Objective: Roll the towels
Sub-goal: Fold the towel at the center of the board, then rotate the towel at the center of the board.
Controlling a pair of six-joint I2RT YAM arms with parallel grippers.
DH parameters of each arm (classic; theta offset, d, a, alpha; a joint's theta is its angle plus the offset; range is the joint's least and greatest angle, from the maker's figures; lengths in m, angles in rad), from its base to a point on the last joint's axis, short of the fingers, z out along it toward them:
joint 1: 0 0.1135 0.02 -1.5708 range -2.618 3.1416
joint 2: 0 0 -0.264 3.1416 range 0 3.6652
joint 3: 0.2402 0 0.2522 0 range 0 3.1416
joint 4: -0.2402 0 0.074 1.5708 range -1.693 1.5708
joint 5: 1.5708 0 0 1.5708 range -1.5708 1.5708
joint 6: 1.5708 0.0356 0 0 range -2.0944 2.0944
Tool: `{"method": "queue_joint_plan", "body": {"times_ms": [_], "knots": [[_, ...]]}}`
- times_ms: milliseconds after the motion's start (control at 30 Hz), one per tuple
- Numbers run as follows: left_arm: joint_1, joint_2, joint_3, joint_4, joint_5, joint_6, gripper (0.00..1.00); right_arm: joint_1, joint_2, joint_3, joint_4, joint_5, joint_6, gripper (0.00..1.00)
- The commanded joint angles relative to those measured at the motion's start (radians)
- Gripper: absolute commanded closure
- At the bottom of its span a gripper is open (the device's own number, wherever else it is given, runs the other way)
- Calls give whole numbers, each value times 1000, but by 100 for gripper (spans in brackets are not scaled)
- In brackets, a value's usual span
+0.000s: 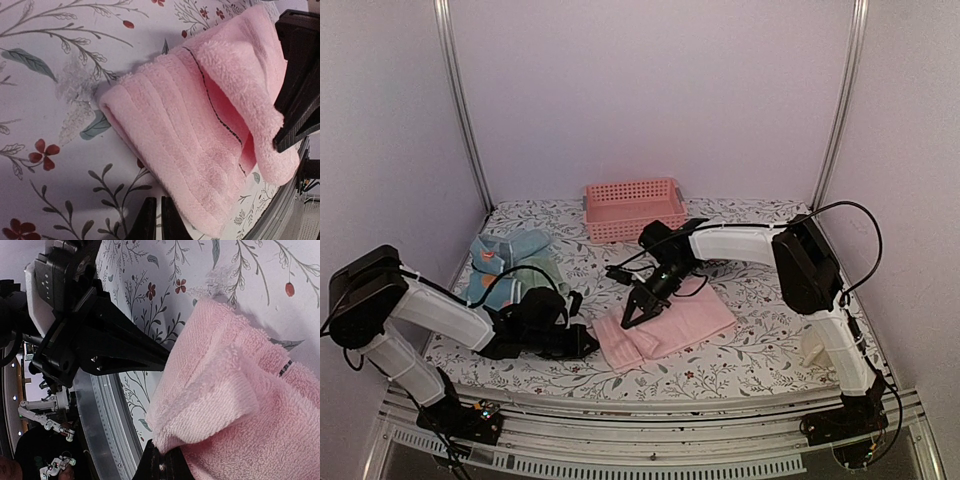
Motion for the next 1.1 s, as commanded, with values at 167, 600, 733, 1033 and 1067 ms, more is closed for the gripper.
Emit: {"method": "queue_joint_plan", "body": {"times_ms": [167, 600, 733, 1033, 1067], "knots": [[-17, 17, 11, 28, 9, 1, 95, 12, -1, 23, 45, -53, 65, 95], [-18, 21, 0, 39, -1, -3, 95, 32, 54, 63, 63, -121, 89, 70], [-18, -36, -11, -7, -53, -4, 96, 30, 27, 66, 36, -167, 50, 51], [-21, -357, -20, -160, -211, 38, 94, -78, -137, 65, -71, 21, -204, 50], [-21, -362, -6, -162, -209, 56, 94, -95, -147, 62, -81, 52, -249, 51]]}}
